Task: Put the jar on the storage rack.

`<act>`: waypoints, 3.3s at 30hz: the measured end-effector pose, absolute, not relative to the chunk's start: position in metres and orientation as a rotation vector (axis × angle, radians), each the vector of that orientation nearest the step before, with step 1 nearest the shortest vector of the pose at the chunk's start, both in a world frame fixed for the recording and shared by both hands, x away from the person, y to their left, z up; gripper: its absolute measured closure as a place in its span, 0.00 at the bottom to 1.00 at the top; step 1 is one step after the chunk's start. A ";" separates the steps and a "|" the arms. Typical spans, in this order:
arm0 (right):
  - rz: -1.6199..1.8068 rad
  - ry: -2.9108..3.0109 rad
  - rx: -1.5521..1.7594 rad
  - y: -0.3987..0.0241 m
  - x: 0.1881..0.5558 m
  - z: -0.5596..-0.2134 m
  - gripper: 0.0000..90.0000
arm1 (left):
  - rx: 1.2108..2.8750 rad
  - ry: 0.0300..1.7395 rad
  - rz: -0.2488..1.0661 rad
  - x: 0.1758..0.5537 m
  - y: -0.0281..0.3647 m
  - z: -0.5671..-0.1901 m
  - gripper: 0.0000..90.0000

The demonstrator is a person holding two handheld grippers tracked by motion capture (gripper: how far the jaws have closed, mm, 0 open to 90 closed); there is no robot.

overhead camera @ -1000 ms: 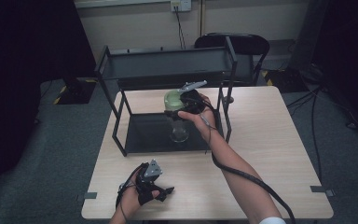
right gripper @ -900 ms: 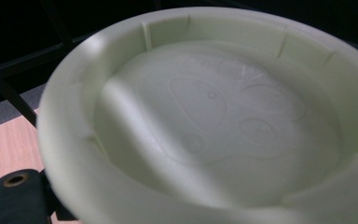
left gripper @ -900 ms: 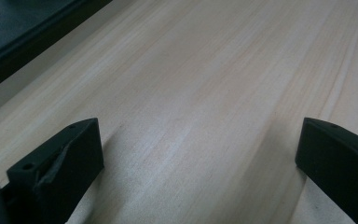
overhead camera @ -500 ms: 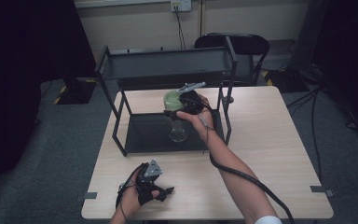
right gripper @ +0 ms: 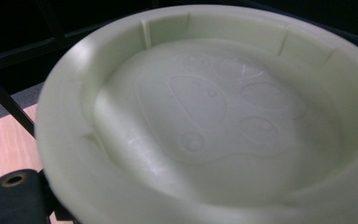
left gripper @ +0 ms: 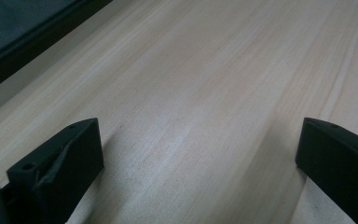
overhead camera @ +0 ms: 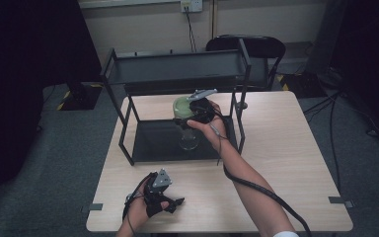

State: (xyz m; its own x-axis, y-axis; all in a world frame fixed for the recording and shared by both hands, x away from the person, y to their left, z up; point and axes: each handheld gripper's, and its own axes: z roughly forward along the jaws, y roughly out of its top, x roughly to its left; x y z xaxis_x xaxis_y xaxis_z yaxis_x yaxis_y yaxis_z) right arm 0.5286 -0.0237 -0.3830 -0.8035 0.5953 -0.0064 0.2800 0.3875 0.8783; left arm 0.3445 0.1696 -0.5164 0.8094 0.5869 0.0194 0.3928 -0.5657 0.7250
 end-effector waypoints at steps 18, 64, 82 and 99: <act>1.363 2.331 0.809 -0.034 0.520 -0.378 0.05 | 2.242 0.718 0.333 0.344 0.170 -0.516 0.00; 1.347 2.401 0.816 -0.072 0.471 -0.380 0.01 | 2.243 0.717 0.333 0.344 0.170 -0.516 0.00; 1.363 2.431 0.791 -0.081 0.452 -0.392 0.01 | 2.244 0.717 0.333 0.344 0.170 -0.516 0.00; 1.357 2.453 0.783 -0.102 0.439 -0.403 0.01 | 2.244 0.717 0.333 0.344 0.170 -0.516 0.00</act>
State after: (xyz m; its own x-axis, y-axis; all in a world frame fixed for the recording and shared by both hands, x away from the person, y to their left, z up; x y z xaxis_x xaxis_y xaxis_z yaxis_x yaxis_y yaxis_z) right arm 0.4386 -0.1016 -0.4027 -0.8306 0.5542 0.0546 0.3407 0.4281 0.8371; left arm 0.3444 0.1697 -0.5164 0.8097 0.5865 0.0195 0.3931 -0.5668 0.7240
